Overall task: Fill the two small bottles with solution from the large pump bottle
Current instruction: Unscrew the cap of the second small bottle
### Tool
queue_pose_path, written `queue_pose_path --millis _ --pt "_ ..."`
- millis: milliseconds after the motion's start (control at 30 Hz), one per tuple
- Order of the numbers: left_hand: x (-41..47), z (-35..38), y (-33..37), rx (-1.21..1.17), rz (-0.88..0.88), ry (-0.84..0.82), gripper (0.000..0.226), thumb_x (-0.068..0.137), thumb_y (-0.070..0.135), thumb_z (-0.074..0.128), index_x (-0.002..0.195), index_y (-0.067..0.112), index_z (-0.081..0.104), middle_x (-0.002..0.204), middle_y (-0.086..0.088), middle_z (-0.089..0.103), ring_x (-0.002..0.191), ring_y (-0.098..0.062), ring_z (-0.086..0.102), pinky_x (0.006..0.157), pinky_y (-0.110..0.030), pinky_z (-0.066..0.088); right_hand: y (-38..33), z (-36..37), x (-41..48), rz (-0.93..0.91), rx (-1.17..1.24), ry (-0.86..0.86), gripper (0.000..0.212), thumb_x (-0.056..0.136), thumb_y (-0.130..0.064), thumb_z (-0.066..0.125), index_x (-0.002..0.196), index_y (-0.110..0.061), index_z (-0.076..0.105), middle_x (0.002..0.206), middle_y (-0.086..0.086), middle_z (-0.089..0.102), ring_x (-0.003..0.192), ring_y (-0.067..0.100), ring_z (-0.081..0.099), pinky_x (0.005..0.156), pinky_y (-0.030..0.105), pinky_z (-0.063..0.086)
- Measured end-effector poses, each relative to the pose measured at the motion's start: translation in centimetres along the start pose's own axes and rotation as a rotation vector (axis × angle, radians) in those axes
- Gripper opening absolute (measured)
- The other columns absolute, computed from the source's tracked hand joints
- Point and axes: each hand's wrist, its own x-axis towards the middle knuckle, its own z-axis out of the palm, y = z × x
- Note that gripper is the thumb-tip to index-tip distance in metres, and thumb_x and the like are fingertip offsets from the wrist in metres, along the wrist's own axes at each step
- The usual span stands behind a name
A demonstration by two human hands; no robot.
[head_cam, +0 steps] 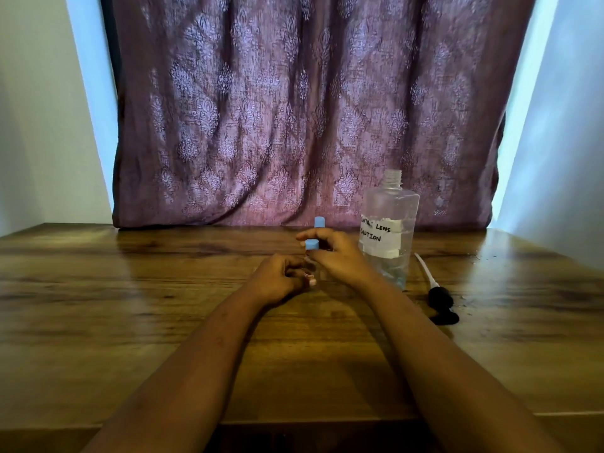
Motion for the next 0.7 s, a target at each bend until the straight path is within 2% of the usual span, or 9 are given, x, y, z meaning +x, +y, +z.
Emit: queue_pose_path --millis 100,167,267,367,433,467,533,600,700 --pt "-0.1 0.0 0.0 -0.022 0.048 -0.002 0.015 0.078 0.021 0.083 0.087 0.030 0.074 0.072 0.009 0.073 0.058 -0.001 0.058 0.061 -0.024 0.045 0.0 0.2 -0.2 -0.016 0.027 0.028 0.031 0.085 -0.009 0.063 0.115 -0.016 0.060 0.114 0.004 0.061 0.100 0.013 0.057 0.079 0.013 0.048" --pt "-0.1 -0.1 -0.2 -0.017 0.074 -0.001 0.012 0.077 0.021 0.081 0.083 0.030 0.076 0.073 0.008 0.073 0.058 0.003 0.060 0.065 -0.025 0.044 0.2 0.5 -0.3 -0.034 -0.038 0.099 0.031 0.082 -0.019 0.068 0.112 -0.016 0.061 0.110 0.001 0.060 0.095 0.009 0.055 0.072 0.006 0.044" --pt "-0.2 0.0 -0.2 -0.009 0.077 -0.007 0.014 0.078 0.020 0.080 0.076 0.033 0.076 0.063 0.011 0.070 0.050 0.004 0.054 0.060 -0.023 0.040 0.7 0.9 -0.2 -0.038 -0.125 0.150 0.022 0.081 -0.017 0.070 0.100 -0.014 0.062 0.100 0.004 0.062 0.085 0.012 0.057 0.066 0.012 0.043" --pt "-0.2 0.1 -0.1 -0.003 0.070 0.001 0.013 0.072 0.027 0.080 0.081 0.036 0.076 0.077 0.009 0.076 0.072 -0.006 0.067 0.077 -0.032 0.056 0.4 0.7 -0.2 -0.007 -0.069 0.095 0.021 0.083 -0.003 0.063 0.100 -0.014 0.062 0.103 0.006 0.063 0.089 0.014 0.060 0.065 0.011 0.048" --pt "-0.3 -0.1 -0.1 0.016 0.057 0.008 0.019 0.077 0.020 0.083 0.084 0.036 0.075 0.085 0.003 0.078 0.088 -0.018 0.072 0.092 -0.044 0.057 0.0 0.5 -0.2 0.009 0.017 0.036 0.030 0.082 0.007 0.055 0.101 -0.016 0.061 0.107 0.006 0.062 0.093 0.014 0.060 0.067 0.014 0.052" --pt "-0.3 -0.1 0.0 0.025 0.055 0.007 0.021 0.079 0.018 0.083 0.085 0.036 0.076 0.088 0.000 0.079 0.090 -0.022 0.073 0.093 -0.048 0.057 -0.2 0.4 -0.2 0.011 0.047 0.022 0.032 0.082 0.008 0.054 0.102 -0.016 0.060 0.106 0.005 0.062 0.093 0.012 0.060 0.067 0.013 0.051" --pt "-0.2 -0.2 0.0 0.032 0.047 0.017 0.019 0.081 0.017 0.082 0.084 0.034 0.076 0.088 -0.004 0.079 0.082 -0.020 0.072 0.087 -0.050 0.058 -0.3 0.5 -0.2 -0.003 0.017 0.038 0.028 0.083 0.003 0.057 0.104 -0.015 0.059 0.105 0.004 0.062 0.090 0.010 0.059 0.064 0.006 0.048" --pt "-0.3 -0.2 0.2 0.034 0.020 0.012 0.018 0.085 0.016 0.081 0.086 0.032 0.075 0.088 -0.002 0.078 0.071 -0.009 0.067 0.079 -0.042 0.054 0.0 0.5 -0.1 -0.015 -0.062 0.058 0.022 0.085 -0.003 0.061 0.105 -0.012 0.061 0.107 0.008 0.063 0.089 0.010 0.057 0.063 0.001 0.044" --pt "-0.2 0.0 0.2 0.028 0.011 0.009 0.019 0.087 0.015 0.080 0.090 0.033 0.074 0.088 -0.001 0.078 0.081 -0.013 0.069 0.081 -0.038 0.055 0.1 -0.1 0.1 -0.049 -0.158 0.081 0.020 0.082 -0.007 0.067 0.102 -0.013 0.066 0.112 0.009 0.056 0.095 0.011 0.050 0.069 -0.002 0.039"
